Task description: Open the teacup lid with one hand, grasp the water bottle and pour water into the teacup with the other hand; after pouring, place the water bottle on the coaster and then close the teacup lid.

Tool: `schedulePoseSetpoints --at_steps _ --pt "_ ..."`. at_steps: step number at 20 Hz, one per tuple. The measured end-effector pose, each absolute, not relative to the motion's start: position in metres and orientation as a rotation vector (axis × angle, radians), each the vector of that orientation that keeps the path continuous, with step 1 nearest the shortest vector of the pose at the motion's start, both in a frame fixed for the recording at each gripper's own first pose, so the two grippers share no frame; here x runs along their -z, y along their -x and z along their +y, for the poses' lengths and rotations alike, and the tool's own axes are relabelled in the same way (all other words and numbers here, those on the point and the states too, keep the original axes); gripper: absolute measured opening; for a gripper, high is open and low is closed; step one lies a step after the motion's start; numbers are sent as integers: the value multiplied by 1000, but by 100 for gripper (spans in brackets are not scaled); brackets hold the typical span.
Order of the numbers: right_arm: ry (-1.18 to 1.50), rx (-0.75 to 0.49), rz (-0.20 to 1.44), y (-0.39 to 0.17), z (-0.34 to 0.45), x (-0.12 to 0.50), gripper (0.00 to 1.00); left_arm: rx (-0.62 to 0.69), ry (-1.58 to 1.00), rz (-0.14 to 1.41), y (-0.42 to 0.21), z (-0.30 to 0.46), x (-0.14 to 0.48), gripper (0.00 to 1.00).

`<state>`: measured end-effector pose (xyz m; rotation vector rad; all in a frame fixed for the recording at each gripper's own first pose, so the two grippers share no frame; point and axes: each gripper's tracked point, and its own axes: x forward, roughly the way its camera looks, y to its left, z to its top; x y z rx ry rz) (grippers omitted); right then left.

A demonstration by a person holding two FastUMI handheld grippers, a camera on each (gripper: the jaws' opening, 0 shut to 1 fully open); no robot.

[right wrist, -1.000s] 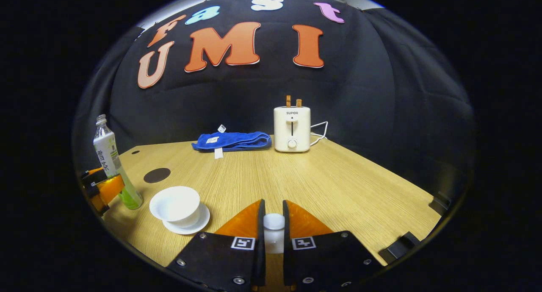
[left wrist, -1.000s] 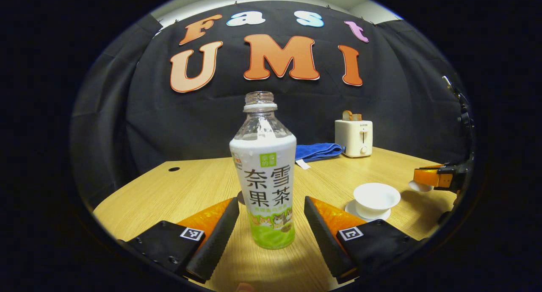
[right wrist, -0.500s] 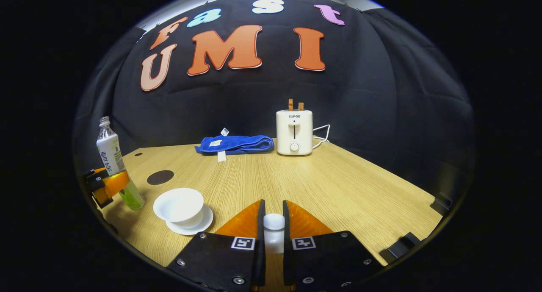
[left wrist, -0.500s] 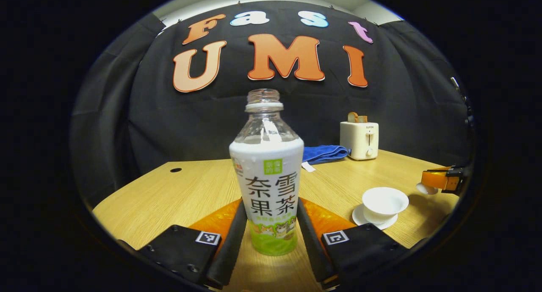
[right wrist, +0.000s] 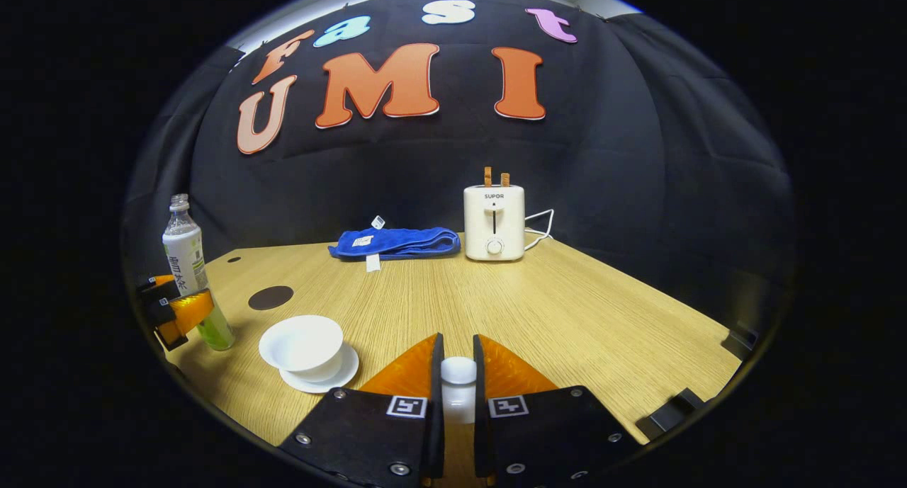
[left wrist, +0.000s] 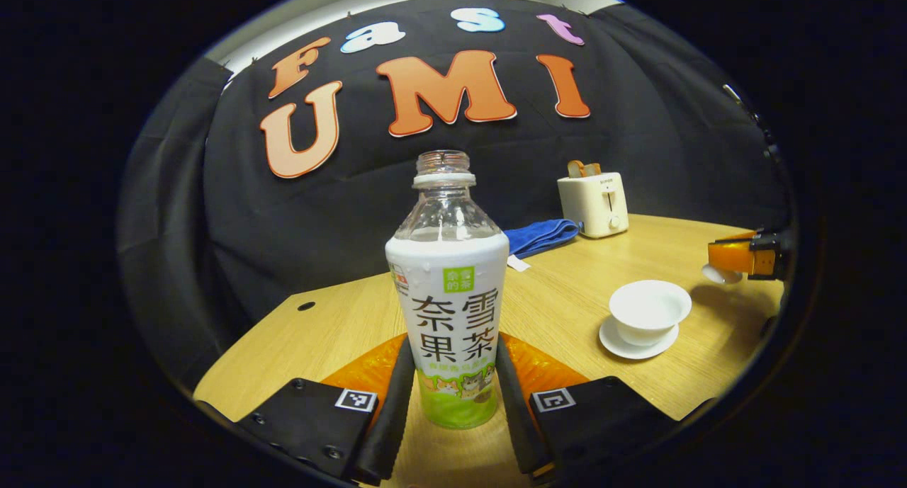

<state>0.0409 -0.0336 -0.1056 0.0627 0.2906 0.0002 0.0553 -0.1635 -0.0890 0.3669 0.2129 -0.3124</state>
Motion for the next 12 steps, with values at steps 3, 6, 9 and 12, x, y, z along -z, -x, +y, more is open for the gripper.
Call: schedulePoseSetpoints --at_steps 3,6,9,12 --pt "-82 9 299 -42 -38 108 17 325 -469 212 -52 -154 84 64" --pt "-103 5 299 -41 -38 108 17 352 -587 197 -54 -152 79 64" --pt "-97 4 284 -42 -36 106 17 383 -711 175 -55 -160 79 64" --pt "-78 -4 281 -41 -34 106 17 417 -837 168 -53 -167 88 63"
